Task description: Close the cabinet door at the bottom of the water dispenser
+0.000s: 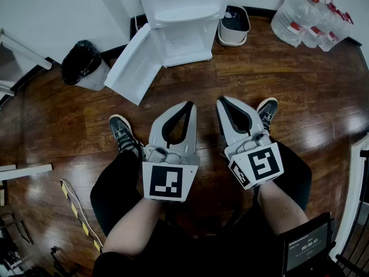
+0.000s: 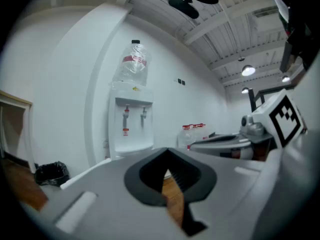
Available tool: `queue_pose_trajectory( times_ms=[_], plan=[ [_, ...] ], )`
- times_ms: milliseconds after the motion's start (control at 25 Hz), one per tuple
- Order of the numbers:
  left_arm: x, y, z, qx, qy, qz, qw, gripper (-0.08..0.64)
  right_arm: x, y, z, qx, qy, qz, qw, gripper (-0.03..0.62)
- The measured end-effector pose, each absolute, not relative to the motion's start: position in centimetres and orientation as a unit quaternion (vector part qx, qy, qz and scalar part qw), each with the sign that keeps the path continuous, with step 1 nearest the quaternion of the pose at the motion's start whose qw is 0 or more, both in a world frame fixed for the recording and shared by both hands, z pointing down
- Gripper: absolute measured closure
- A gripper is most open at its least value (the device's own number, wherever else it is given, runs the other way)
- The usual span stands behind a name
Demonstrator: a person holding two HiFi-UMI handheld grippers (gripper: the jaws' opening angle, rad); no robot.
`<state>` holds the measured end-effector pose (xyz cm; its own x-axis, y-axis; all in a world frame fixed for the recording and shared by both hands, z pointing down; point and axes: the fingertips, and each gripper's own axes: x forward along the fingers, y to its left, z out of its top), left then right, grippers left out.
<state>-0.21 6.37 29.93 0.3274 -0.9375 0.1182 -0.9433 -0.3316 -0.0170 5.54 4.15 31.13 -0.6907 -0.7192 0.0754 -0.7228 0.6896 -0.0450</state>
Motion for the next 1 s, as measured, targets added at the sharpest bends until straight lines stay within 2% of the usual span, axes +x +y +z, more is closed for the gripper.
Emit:
queue_pose_trajectory(
  times_ms=[640, 840, 1000],
  plan=[
    [-3.1, 0.0, 29.9, 0.808, -0.585, 0.059, 0.046, 0.540, 3.2, -2.0, 30.4, 0.380, -0.923, 0.041, 0.033, 0.586],
    [-8.4, -2.2, 33.6, 0.774, -0.624, 0.092, 0.046, 0.540, 2.7, -3.6, 30.3, 0.381, -0.922, 0.056, 0.030, 0.586],
    [-13.9, -2.7, 37.1, 0.740, -0.656, 0.116, 0.094, 0.540, 1.8, -4.4, 29.8, 0.384, -0.921, 0.061, 0.022, 0.586]
  ],
)
